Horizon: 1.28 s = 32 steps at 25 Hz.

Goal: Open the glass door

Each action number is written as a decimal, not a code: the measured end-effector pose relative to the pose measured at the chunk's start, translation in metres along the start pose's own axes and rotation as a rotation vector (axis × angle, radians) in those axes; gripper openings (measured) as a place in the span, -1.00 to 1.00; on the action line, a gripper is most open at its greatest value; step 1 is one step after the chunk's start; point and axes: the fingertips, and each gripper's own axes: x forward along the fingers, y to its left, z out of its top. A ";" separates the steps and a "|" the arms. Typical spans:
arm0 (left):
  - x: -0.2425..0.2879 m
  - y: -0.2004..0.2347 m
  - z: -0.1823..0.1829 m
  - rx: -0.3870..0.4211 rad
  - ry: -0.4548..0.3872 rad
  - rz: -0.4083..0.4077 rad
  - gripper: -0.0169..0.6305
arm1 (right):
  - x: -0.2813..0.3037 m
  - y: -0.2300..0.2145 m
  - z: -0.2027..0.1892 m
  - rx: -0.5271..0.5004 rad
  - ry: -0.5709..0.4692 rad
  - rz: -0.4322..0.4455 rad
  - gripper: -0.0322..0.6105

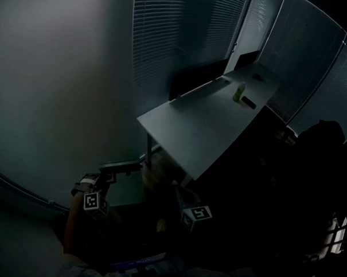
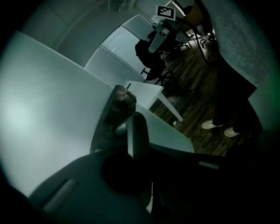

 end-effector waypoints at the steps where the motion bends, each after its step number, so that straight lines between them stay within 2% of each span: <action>1: -0.002 -0.003 0.001 -0.001 -0.004 -0.005 -0.93 | -0.004 0.002 -0.002 0.001 -0.004 -0.010 -0.89; 12: -0.024 -0.017 0.012 0.039 -0.034 -0.004 -0.94 | -0.058 0.027 -0.021 0.040 -0.049 -0.123 -0.89; 32: -0.085 -0.070 0.037 0.085 -0.079 -0.048 -0.94 | -0.159 0.076 -0.048 0.069 -0.101 -0.259 -0.89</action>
